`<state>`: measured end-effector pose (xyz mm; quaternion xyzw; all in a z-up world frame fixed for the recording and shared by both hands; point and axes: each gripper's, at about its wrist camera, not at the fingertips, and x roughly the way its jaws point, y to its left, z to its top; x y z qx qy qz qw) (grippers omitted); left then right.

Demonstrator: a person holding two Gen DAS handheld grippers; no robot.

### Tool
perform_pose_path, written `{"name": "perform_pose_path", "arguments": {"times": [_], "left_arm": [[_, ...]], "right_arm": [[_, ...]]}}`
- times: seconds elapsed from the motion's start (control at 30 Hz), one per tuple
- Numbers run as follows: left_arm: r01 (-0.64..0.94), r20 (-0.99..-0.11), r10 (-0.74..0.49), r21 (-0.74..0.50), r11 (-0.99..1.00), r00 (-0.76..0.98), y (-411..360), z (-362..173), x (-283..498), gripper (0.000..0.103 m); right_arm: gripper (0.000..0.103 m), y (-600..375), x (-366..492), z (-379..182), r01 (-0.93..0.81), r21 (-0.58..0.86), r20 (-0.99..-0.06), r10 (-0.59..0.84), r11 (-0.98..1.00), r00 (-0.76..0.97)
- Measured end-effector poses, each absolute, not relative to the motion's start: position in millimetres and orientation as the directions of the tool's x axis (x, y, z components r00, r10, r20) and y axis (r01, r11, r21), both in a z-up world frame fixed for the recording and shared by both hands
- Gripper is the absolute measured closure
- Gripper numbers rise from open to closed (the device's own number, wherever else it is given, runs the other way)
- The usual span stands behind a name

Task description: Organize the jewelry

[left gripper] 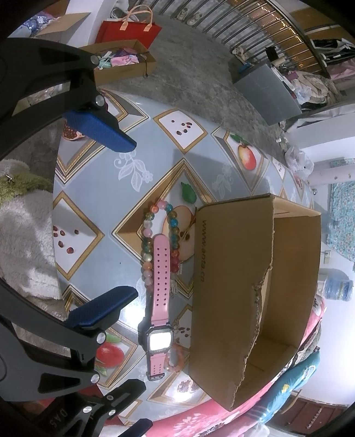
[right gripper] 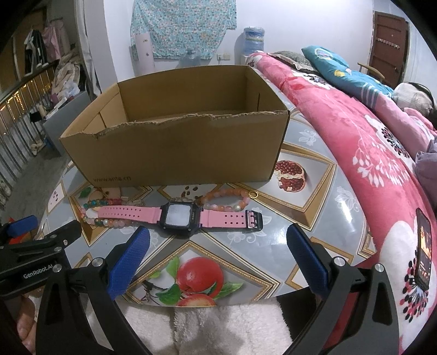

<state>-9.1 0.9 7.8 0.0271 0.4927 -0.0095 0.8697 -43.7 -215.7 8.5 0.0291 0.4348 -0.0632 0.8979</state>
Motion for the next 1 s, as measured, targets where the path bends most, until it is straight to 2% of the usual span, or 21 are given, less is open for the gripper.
{"name": "perform_pose_path", "arguments": {"times": [0.5, 0.83, 1.0], "left_arm": [[0.042, -0.857, 0.013, 0.04, 0.998, 0.515, 1.9, 7.4, -8.5, 0.009], [0.028, -0.846, 0.026, 0.048, 0.998, 0.532, 9.1, 10.5, -4.6, 0.009], [0.068, -0.835, -0.008, 0.036, 0.997, 0.551, 9.8, 12.0, -3.4, 0.009]], "right_arm": [[0.005, -215.3, -43.1, 9.1, 0.142, 0.011, -0.779, -0.08, 0.99, 0.622], [0.005, -220.4, -48.4, 14.2, 0.11, 0.065, -0.732, -0.028, 0.992, 0.681], [0.005, -222.1, -49.9, 14.6, 0.082, 0.072, -0.707, -0.008, 0.994, 0.708]]}}
